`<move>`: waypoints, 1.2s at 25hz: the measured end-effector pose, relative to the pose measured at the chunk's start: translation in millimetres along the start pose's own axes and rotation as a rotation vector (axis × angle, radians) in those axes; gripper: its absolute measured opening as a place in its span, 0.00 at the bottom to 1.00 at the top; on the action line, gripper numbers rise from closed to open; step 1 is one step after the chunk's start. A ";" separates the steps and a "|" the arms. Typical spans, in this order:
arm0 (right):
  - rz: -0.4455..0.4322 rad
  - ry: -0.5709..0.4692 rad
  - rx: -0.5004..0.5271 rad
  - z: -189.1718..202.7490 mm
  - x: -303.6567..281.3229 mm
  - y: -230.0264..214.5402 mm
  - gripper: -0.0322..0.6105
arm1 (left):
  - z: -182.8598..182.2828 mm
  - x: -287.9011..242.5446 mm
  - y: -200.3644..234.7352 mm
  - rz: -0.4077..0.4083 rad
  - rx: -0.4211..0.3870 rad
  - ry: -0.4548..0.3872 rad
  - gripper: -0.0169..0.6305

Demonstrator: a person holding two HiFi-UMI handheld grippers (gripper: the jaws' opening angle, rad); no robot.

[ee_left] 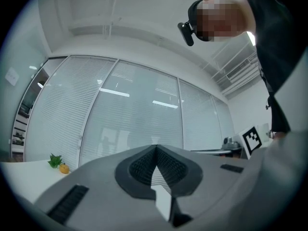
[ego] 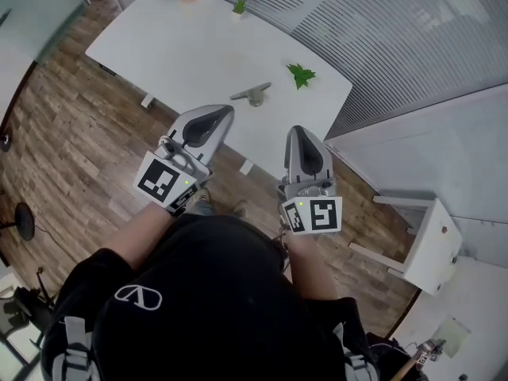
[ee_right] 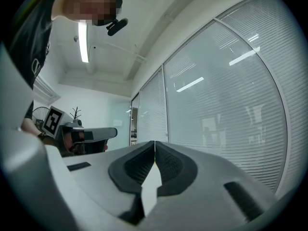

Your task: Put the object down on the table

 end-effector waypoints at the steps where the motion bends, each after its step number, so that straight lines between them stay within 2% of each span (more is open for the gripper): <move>1: 0.004 0.000 0.003 0.6 2.6 -2.3 0.07 | 0.6 -1.5 -3.1 0.000 0.000 0.000 0.03; 10: 0.008 0.028 0.007 6.9 11.8 -7.4 0.06 | -4.8 -12.9 -19.0 -0.006 -0.020 -0.023 0.03; 14: 0.005 0.026 0.010 5.2 13.5 -5.9 0.06 | -0.8 -8.4 -20.6 -0.003 -0.017 0.003 0.03; 26: -0.002 0.032 0.019 5.2 12.6 -4.7 0.06 | -2.8 -9.6 -25.1 -0.014 -0.017 -0.001 0.03; 30: -0.007 0.033 0.021 5.5 11.5 -3.5 0.06 | 1.0 -6.4 -26.0 0.005 -0.014 0.008 0.03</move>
Point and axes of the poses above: the fingertips, and each gripper's own axes: x backward along the fingers, y to its left, z out of its underside, the point moved 7 cm from there along x, backward along the fingers, and after that the axes turned 8 degrees about -y, right-handed, at the moved point
